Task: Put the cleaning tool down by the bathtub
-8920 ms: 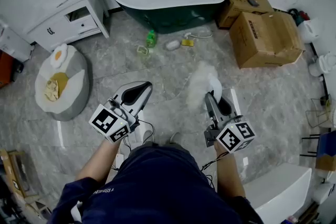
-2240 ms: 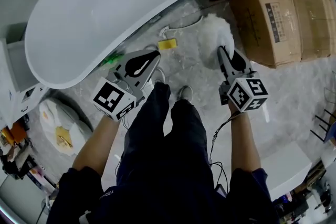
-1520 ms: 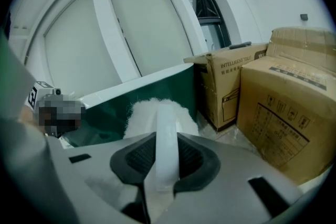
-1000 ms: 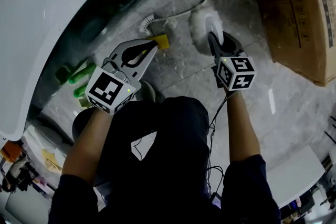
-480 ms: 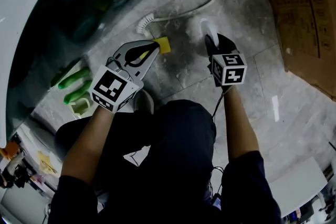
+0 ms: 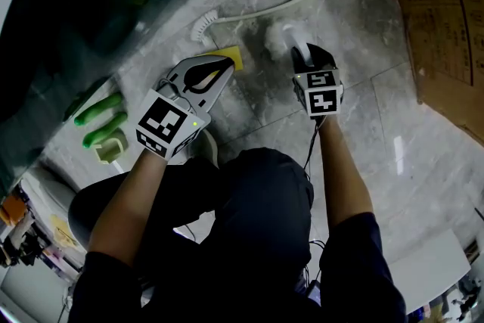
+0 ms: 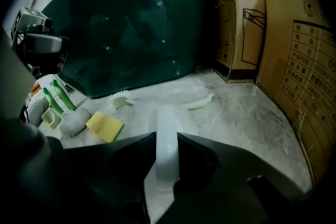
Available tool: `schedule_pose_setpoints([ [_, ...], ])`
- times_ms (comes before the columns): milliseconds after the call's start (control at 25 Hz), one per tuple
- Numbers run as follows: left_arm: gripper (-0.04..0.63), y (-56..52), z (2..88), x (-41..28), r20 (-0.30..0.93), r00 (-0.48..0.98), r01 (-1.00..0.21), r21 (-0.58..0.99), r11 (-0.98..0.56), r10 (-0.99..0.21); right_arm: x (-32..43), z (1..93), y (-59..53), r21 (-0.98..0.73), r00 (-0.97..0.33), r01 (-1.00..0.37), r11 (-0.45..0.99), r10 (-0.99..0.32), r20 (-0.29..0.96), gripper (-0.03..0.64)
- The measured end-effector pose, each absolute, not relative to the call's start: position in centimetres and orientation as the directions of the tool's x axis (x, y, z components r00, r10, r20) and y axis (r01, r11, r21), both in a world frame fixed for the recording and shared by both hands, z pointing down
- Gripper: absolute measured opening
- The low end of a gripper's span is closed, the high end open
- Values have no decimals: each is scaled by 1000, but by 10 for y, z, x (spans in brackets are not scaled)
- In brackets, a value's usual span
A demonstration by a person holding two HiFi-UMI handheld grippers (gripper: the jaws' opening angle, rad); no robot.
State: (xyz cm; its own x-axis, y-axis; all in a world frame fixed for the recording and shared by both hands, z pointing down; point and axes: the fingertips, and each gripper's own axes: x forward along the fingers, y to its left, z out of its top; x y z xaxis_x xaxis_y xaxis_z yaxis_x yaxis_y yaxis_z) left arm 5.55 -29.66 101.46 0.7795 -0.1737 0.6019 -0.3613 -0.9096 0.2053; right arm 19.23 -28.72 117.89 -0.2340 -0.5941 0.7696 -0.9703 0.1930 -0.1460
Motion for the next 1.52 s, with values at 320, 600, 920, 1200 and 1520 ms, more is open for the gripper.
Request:
schedule_pose_setpoints([
  [320,34,-293,1031,53,617,768,-370,210,-905,-171,180,1205,-283,-52,-182,-969,240,-562,807,97],
  [600,34,-299,1035,50,614,768,-388,219,-895,-183,175,1207,-283,-33,-177,-966,256,-565,806,100],
  [920,34,-302,1036,53,605,776,-382,224,-897,-179,175,1203,-283,-79,-201,-970,230,-575,793,129],
  [1200,34,-309,1028,55,593,787,-361,219,-907,-170,168,1184,-285,-120,-235,-966,228,-592,771,183],
  [1520,34,-315,991,54,595,794,-315,223,-923,-127,161,1120,-280,-201,-278,-960,194,-600,750,252],
])
